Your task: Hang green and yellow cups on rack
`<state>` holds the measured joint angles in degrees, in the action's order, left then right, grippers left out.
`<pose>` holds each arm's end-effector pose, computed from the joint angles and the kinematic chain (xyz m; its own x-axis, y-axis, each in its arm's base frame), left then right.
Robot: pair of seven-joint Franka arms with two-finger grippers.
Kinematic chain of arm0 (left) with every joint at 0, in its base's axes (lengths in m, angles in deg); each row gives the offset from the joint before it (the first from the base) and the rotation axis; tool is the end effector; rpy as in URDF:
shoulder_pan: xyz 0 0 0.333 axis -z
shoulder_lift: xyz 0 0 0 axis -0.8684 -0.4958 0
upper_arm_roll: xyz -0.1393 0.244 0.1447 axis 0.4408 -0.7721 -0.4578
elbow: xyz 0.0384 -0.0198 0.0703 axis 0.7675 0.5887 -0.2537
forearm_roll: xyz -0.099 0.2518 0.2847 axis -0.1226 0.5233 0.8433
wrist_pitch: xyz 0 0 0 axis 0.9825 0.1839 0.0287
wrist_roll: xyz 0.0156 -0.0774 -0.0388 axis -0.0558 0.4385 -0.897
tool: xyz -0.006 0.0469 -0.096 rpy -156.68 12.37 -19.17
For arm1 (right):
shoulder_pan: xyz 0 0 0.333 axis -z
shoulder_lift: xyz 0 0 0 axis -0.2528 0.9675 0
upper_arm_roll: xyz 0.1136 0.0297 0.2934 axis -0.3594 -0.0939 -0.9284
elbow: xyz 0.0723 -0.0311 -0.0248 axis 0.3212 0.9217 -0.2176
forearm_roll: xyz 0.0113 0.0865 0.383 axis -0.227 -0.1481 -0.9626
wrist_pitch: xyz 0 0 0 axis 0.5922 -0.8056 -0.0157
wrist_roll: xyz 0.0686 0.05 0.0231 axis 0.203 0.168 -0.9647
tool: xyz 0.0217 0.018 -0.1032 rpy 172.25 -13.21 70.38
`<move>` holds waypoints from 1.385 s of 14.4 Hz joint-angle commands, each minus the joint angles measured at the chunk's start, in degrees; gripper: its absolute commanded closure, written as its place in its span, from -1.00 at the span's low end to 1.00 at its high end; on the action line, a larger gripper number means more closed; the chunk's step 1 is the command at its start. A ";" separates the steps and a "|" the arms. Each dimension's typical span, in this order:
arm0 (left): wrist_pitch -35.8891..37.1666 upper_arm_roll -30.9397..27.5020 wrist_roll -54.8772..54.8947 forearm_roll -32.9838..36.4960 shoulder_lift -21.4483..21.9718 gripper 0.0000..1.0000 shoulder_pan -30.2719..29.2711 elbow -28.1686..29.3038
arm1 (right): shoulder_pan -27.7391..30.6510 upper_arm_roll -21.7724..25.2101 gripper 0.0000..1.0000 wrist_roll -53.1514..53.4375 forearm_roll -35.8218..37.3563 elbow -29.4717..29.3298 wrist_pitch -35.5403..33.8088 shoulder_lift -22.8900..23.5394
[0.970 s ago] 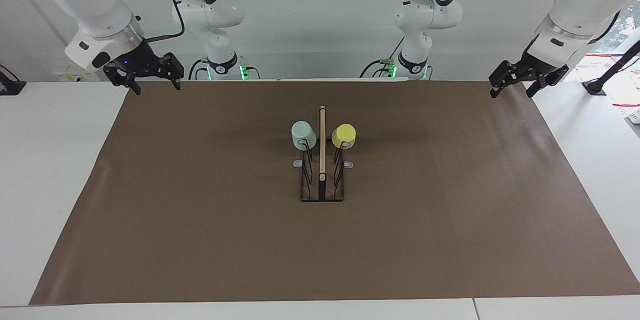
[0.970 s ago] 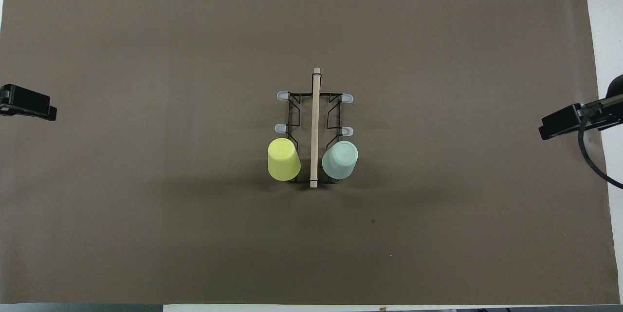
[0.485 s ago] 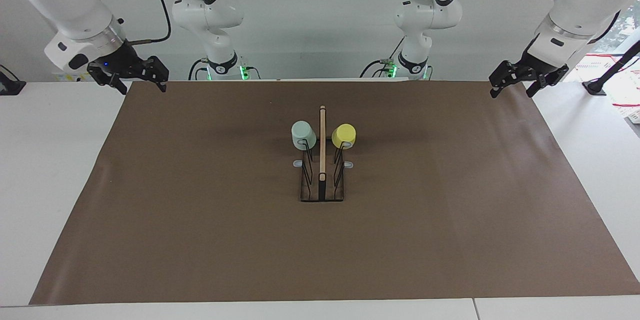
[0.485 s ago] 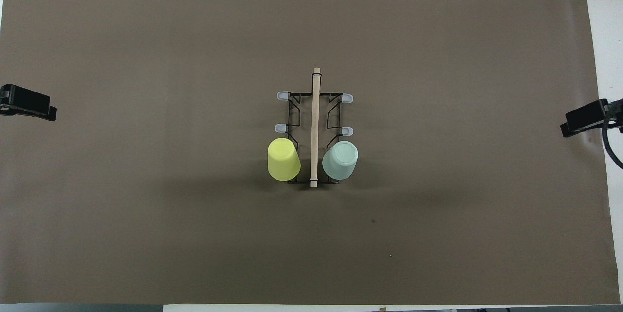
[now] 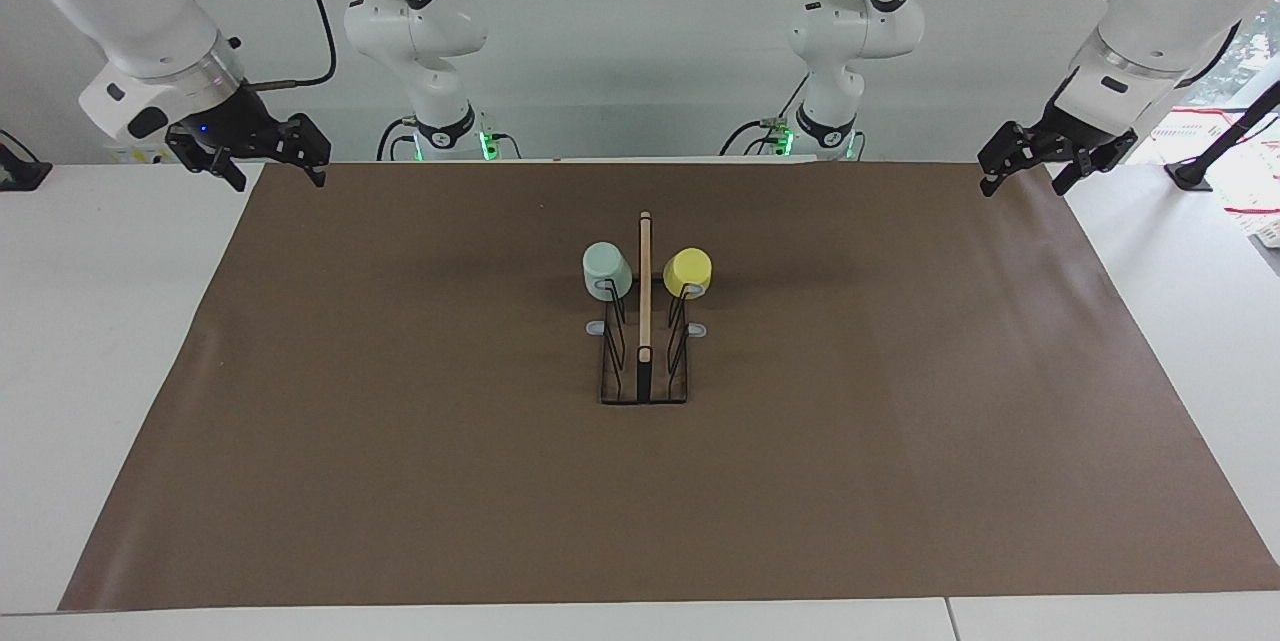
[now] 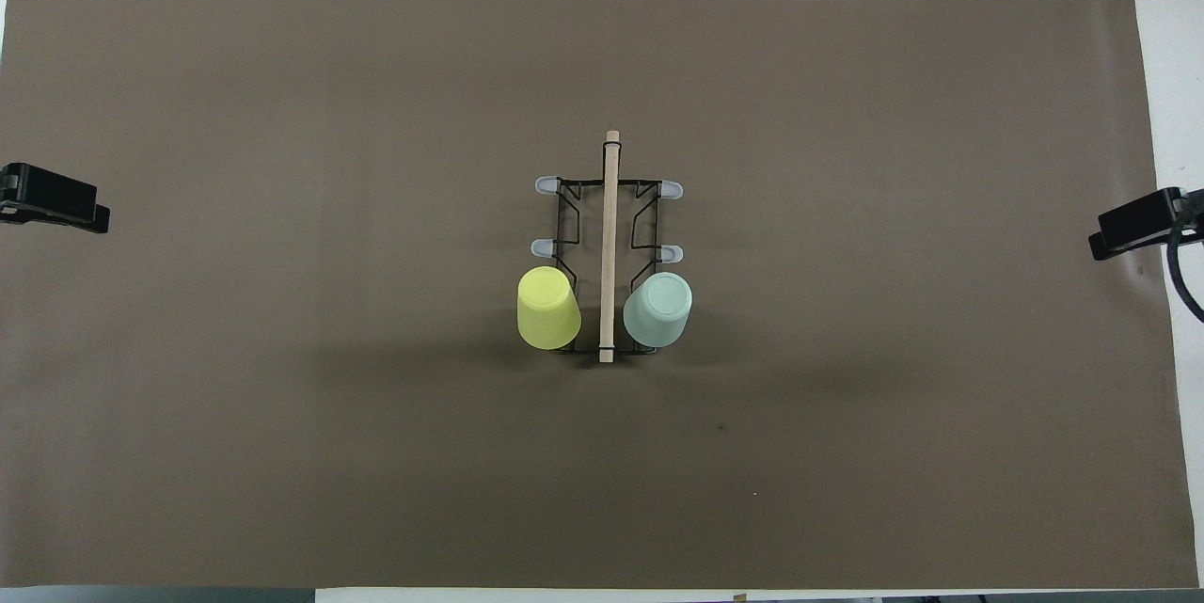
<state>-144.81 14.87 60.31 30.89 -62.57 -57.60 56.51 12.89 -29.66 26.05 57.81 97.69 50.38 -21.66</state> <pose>0.5465 -0.0099 0.6293 0.9965 -0.0699 -0.0450 -0.0696 -0.9975 0.0083 0.5368 -0.0438 0.6171 0.9888 0.0465 -0.1416 0.0473 -0.9989 0.0018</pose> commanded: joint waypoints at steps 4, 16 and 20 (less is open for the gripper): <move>-0.34 -0.04 -0.04 0.95 1.83 -1.00 0.05 2.04 | 1.04 -0.92 -1.00 -0.93 0.04 -0.66 1.81 0.29; -0.34 -0.04 -0.04 0.95 1.83 -1.00 -0.04 2.04 | 0.87 -1.01 -1.00 -1.11 -0.40 -1.62 4.11 0.73; -0.34 -0.04 -0.04 0.95 1.83 -1.00 0.05 2.04 | 1.40 -1.01 -1.00 -1.02 -0.49 -2.33 2.43 0.99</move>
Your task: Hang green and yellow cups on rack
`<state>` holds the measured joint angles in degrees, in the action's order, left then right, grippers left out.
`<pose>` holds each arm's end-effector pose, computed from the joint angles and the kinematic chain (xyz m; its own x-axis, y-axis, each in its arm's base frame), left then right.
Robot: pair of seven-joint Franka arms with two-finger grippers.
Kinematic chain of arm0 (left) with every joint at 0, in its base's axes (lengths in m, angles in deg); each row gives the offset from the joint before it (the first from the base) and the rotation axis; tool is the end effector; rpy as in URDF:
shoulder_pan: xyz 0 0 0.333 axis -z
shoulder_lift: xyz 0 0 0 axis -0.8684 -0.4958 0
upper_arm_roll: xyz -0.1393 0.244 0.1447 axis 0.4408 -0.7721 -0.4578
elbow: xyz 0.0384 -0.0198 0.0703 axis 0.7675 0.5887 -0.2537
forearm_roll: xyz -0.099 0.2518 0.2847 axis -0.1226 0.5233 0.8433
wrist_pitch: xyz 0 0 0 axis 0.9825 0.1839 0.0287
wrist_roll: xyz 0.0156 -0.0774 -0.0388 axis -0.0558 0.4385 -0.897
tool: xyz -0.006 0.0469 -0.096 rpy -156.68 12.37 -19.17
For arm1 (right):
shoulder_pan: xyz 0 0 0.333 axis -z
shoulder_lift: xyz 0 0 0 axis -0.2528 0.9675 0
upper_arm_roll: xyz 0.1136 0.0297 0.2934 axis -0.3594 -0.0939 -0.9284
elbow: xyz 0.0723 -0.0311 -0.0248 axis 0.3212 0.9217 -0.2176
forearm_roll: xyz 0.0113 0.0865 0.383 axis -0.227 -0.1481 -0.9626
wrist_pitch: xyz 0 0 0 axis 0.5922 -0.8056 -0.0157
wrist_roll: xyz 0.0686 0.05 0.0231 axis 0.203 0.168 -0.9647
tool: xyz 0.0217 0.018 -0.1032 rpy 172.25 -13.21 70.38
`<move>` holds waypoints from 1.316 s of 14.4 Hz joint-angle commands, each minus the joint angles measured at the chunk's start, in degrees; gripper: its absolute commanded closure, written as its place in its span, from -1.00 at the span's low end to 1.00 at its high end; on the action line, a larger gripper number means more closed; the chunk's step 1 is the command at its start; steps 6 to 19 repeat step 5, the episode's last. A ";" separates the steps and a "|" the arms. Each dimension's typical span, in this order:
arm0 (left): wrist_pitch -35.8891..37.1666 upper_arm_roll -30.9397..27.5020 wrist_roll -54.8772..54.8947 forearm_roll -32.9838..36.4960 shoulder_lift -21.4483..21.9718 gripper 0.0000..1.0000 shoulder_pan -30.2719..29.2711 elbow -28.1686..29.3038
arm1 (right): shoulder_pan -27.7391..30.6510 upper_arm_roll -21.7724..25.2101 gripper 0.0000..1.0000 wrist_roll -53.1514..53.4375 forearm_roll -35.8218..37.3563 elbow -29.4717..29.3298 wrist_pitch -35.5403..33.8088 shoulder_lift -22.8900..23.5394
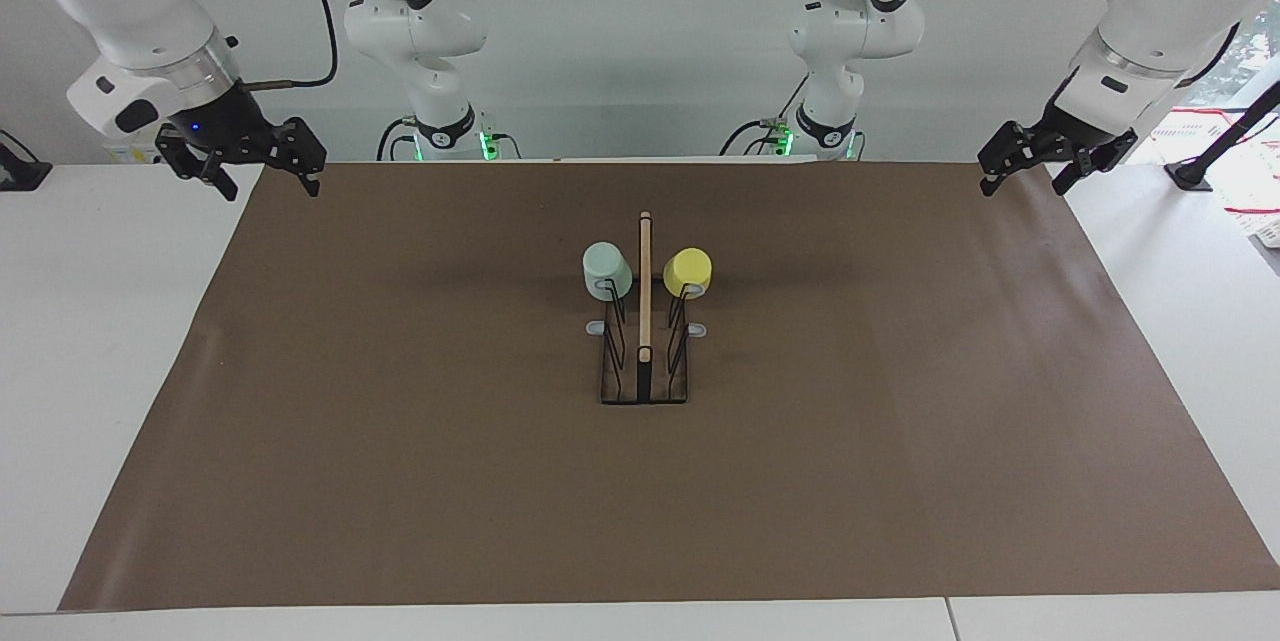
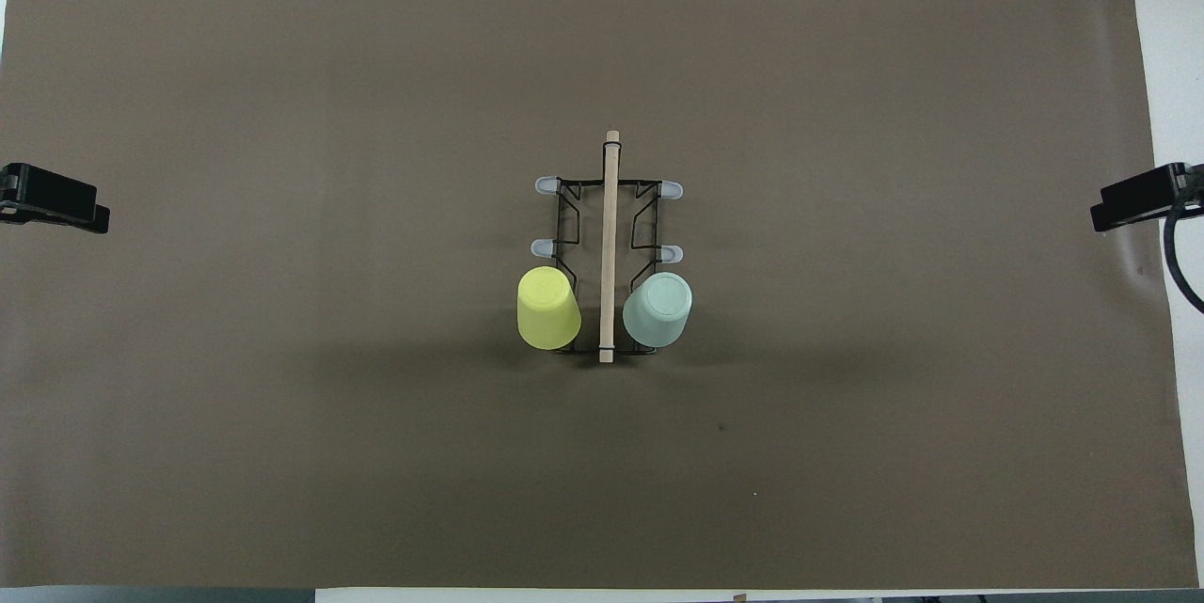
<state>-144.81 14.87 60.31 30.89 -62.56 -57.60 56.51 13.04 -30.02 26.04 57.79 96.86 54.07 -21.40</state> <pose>0.5465 -0.0099 0.6294 0.9965 -0.0699 -0.0448 -0.0696 -0.9975 0.0083 0.5461 -0.0423 0.6262 0.9964 0.0510 -0.0683 0.0519 -0.9986 0.0112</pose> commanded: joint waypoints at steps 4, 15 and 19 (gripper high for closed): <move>-0.34 -0.04 -0.04 0.95 1.83 -1.00 -0.04 2.04 | 0.63 -0.73 -1.00 -1.02 -0.38 -1.59 -1.09 0.73; -0.34 -0.04 -0.04 0.95 1.83 -1.00 0.05 2.04 | 0.72 -0.73 -1.00 -1.02 -0.46 -1.59 -1.09 0.73; -0.34 -0.04 -0.04 0.95 1.83 -1.00 0.05 2.04 | 0.72 -0.73 -1.00 -1.02 -0.46 -1.59 -1.09 0.73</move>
